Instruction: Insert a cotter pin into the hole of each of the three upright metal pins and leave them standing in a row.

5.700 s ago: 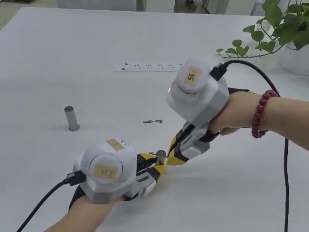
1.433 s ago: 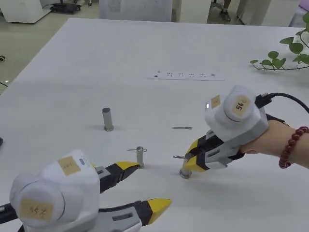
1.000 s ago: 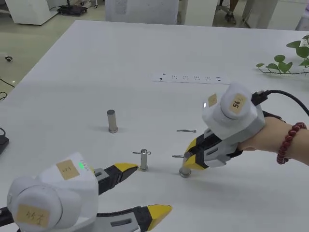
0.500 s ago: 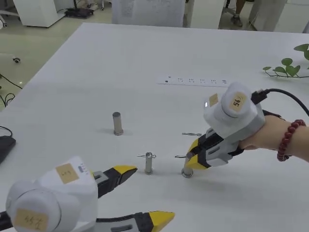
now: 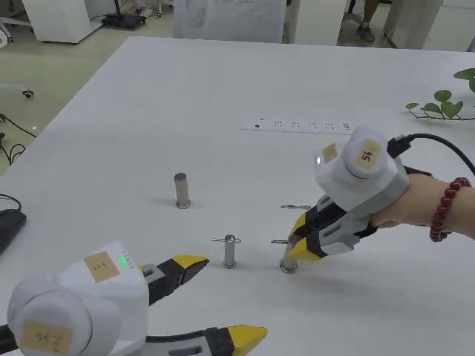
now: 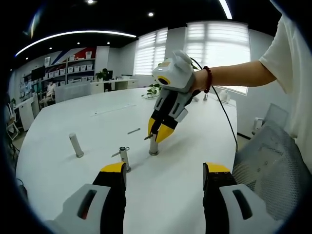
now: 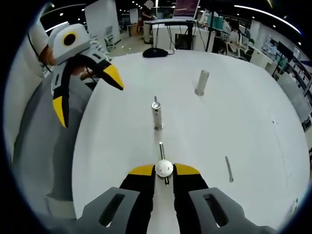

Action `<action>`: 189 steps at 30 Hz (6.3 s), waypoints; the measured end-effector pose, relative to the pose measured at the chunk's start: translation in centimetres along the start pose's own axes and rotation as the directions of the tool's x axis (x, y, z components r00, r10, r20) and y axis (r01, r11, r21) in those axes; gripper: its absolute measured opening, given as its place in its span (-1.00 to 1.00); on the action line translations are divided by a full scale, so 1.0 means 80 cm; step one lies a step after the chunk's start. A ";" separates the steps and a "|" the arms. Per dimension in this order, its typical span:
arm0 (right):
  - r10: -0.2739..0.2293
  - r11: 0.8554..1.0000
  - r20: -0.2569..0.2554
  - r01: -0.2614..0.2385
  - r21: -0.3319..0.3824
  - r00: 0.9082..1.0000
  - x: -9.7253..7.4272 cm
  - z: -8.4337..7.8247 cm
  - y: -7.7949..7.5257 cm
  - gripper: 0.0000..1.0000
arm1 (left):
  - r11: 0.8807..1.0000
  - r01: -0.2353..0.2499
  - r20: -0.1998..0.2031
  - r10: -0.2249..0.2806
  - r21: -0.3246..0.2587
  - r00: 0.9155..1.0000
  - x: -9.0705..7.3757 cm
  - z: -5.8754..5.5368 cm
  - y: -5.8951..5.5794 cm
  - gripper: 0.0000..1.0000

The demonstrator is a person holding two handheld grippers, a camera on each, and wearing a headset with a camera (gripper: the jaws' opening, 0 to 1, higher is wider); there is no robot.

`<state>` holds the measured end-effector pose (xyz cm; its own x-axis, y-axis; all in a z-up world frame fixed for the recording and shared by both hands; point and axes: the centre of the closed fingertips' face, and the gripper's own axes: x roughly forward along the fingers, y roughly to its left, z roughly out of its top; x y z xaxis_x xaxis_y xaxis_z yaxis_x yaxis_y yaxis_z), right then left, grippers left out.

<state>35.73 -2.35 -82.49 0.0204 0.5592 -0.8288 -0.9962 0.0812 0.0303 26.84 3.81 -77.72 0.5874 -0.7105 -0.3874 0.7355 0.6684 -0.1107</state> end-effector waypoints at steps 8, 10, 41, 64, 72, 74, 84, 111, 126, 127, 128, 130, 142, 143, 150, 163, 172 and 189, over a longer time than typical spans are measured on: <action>0.003 1.000 0.012 -0.003 0.028 1.000 0.002 0.000 0.002 -0.65 | 1.000 -0.012 -0.011 0.012 0.003 1.000 -0.001 -0.003 0.003 0.23; 0.004 0.999 0.017 -0.004 0.038 1.000 0.002 0.000 0.003 -0.63 | 1.000 -0.014 -0.010 0.014 0.002 1.000 -0.001 -0.002 0.004 0.24; -0.145 0.960 0.280 0.067 0.271 0.949 -0.014 0.097 -0.024 -0.13 | 0.998 -0.061 0.015 0.061 0.000 0.998 -0.021 0.006 0.022 0.35; -0.210 0.966 0.398 0.126 0.227 0.893 0.041 0.172 -0.076 -0.15 | 0.996 -0.091 0.025 0.091 -0.021 0.996 -0.026 0.007 0.027 0.54; -0.198 0.962 0.449 0.085 0.260 0.871 0.064 0.195 -0.095 -0.20 | 0.995 -0.088 0.027 0.090 -0.055 0.996 -0.027 0.002 0.028 0.68; -0.194 0.964 0.453 0.082 0.254 0.870 0.070 0.197 -0.096 -0.23 | 0.995 -0.087 0.026 0.089 -0.056 0.996 -0.026 0.001 0.028 0.71; -0.190 0.966 0.465 0.078 0.248 0.865 0.095 0.202 -0.112 -0.36 | 0.997 -0.078 0.024 0.079 -0.023 0.997 -0.023 -0.003 0.029 0.82; -0.207 0.959 0.462 0.084 0.272 0.862 0.129 0.205 -0.115 -0.68 | 0.997 -0.059 0.009 0.059 -0.041 0.998 -0.019 -0.010 0.032 0.98; -0.220 0.960 0.440 0.113 0.256 0.871 0.127 0.203 -0.119 -0.72 | 0.997 -0.069 0.010 0.069 -0.041 0.998 -0.022 -0.009 0.036 0.97; -0.220 0.960 0.438 0.112 0.258 0.872 0.126 0.203 -0.119 -0.73 | 0.997 -0.069 0.010 0.069 -0.039 0.998 -0.023 -0.009 0.037 0.97; -0.218 0.960 0.437 0.110 0.259 0.873 0.126 0.202 -0.118 -0.73 | 0.997 -0.070 0.010 0.070 -0.038 0.997 -0.023 -0.009 0.037 0.97; -0.217 0.960 0.434 0.110 0.258 0.874 0.125 0.201 -0.119 -0.73 | 0.997 -0.070 0.010 0.071 -0.036 0.997 -0.023 -0.008 0.037 0.96; -0.202 0.964 0.433 0.099 0.247 0.879 0.096 0.190 -0.104 -0.73 | 0.997 -0.072 0.021 0.072 -0.013 0.997 -0.023 0.002 0.038 0.96; -0.199 0.964 0.430 0.098 0.246 0.881 0.093 0.187 -0.103 -0.73 | 0.997 -0.071 0.021 0.071 -0.011 0.997 -0.023 0.002 0.038 0.96; -0.196 0.964 0.416 0.096 0.249 0.888 0.080 0.167 -0.099 -0.73 | 0.998 -0.069 0.042 0.070 -0.007 0.997 -0.022 0.009 0.033 0.96; -0.226 0.952 0.387 0.119 0.281 0.894 0.045 0.120 -0.095 -0.73 | 0.997 -0.074 0.032 0.074 0.007 0.997 -0.023 0.009 0.027 0.94; -0.250 0.945 0.372 0.141 0.295 0.894 0.019 0.093 -0.088 -0.72 | 0.997 -0.072 0.030 0.071 0.016 0.997 -0.020 0.012 0.018 0.93; -0.314 0.920 0.356 0.189 0.343 0.880 -0.023 0.039 -0.075 -0.73 | 0.997 -0.072 0.026 0.071 0.016 0.997 -0.020 0.014 0.006 0.91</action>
<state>41.96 -1.31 -79.43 0.3605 0.7605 -0.5401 -0.8839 0.4635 0.0626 26.61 5.05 -76.10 0.6468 -0.6666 -0.3705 0.6968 0.7140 -0.0683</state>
